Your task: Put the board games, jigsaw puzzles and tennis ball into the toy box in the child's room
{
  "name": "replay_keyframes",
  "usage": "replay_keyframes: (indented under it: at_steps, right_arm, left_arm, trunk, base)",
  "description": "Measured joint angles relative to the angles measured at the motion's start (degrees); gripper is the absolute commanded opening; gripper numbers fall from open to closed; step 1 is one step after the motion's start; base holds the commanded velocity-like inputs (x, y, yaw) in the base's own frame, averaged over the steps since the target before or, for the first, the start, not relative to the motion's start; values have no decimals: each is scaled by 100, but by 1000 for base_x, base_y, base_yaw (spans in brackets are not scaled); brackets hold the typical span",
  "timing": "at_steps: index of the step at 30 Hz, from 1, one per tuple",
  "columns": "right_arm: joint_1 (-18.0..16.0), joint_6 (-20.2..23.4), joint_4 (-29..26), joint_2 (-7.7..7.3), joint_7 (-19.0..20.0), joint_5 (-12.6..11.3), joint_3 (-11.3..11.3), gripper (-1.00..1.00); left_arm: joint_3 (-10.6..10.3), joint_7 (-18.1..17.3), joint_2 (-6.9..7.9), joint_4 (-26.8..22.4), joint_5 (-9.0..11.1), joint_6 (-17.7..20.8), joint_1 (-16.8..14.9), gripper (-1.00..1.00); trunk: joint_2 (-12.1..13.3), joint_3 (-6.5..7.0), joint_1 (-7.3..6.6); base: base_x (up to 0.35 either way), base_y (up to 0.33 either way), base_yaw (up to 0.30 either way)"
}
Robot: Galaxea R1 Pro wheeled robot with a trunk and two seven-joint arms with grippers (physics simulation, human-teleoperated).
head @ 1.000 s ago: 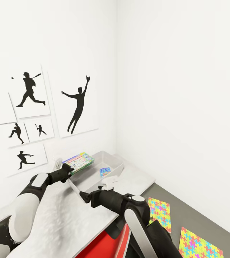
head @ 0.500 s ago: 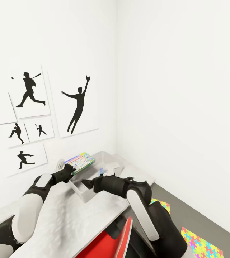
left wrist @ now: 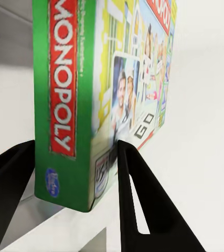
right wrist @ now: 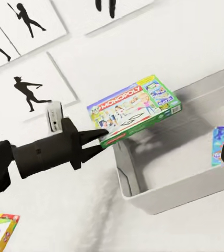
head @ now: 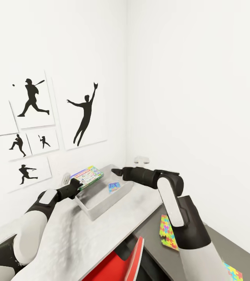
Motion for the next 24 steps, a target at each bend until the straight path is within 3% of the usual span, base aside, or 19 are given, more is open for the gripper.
replay_keyframes:
  at_steps: [5, 13, 24]
  right_arm:
    - [-263, 24, 3, 0, -3, -1, -152, 100]
    - [-367, 26, 3, 0, -10, 5, -324, 100]
    - [-389, 16, -4, 0, -11, 4, -365, 100]
  left_arm:
    - [-27, -2, -58, 132, -27, -7, 1, -100]
    - [-38, -4, -184, 335, -51, -124, 0, -100]
    - [-36, -10, -367, 470, -93, -269, -2, -100]
  trunk:
    - [0, 0, 0]
    - [0, 0, 0]
    - [0, 0, 0]
  base:
    - [0, 0, 0]
    - [0, 0, 0]
    - [0, 0, 0]
